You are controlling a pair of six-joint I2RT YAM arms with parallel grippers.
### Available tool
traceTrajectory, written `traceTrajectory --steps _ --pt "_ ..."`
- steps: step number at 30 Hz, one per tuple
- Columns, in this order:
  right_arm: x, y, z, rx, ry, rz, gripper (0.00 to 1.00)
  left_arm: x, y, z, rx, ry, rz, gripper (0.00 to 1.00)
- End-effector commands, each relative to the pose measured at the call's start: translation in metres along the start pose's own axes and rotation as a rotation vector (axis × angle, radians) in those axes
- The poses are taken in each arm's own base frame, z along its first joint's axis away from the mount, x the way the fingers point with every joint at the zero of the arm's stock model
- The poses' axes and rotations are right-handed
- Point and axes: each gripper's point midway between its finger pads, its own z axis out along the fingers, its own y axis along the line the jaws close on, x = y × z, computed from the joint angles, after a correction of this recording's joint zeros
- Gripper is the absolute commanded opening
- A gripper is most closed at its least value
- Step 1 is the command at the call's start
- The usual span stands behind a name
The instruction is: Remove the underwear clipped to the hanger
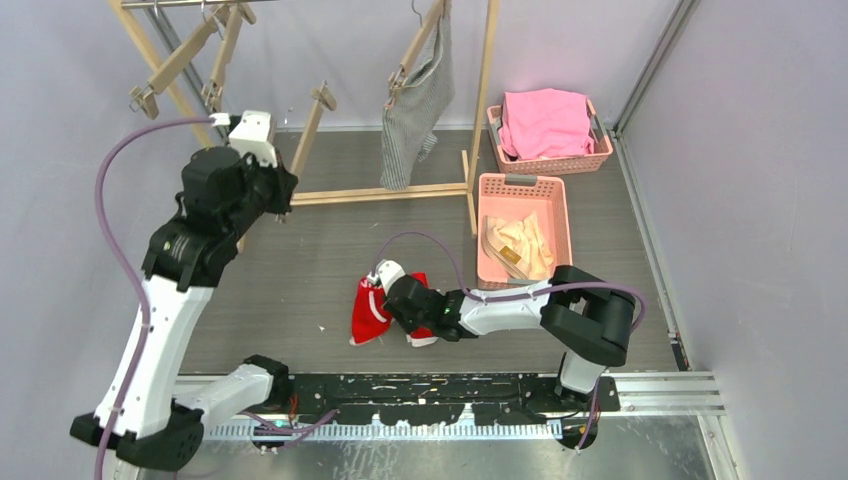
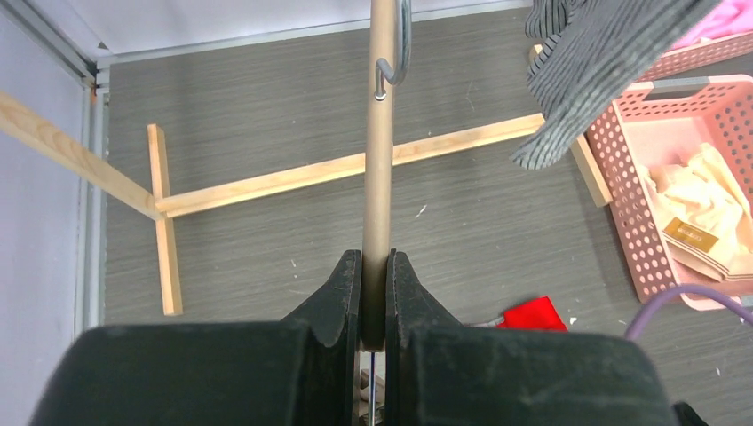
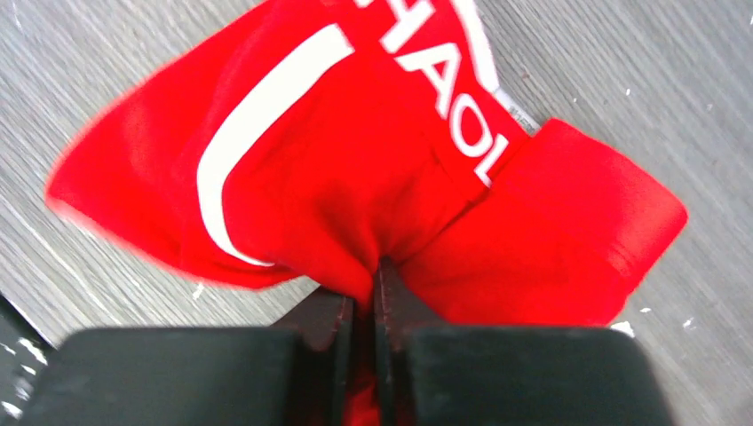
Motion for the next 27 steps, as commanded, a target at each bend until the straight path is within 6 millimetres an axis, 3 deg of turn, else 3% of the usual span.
traceTrajectory --steps 1,4,7,10,14,18,21,24,27 --pt "0.007 -0.007 0.000 0.060 0.010 0.066 0.02 -0.036 0.004 0.010 -0.028 -0.055 0.040 0.00" --pt "-0.016 -0.019 -0.020 0.111 -0.063 0.082 0.01 -0.054 0.005 0.013 -0.039 -0.064 0.049 0.00" --pt "-0.063 -0.041 -0.060 0.204 -0.206 0.105 0.01 -0.071 0.009 0.020 -0.056 -0.060 0.069 0.00" --pt "-0.098 -0.084 -0.104 0.350 -0.295 0.153 0.01 -0.084 0.013 0.027 -0.062 -0.038 0.086 0.00" --pt "-0.127 -0.153 -0.167 0.516 -0.432 0.277 0.01 -0.090 0.015 0.041 -0.030 -0.006 0.078 0.00" --pt "-0.129 -0.220 -0.225 0.703 -0.525 0.389 0.01 -0.092 0.022 0.049 -0.018 -0.006 0.048 0.00" --pt "-0.124 -0.254 -0.254 0.808 -0.561 0.431 0.01 -0.094 0.023 0.054 -0.003 -0.015 0.032 0.00" --pt "-0.116 -0.277 -0.264 0.878 -0.568 0.459 0.01 -0.095 0.021 0.059 0.021 -0.025 0.023 0.00" --pt "-0.103 -0.293 -0.255 0.918 -0.545 0.480 0.01 -0.098 0.016 0.061 0.046 -0.036 0.018 0.00"
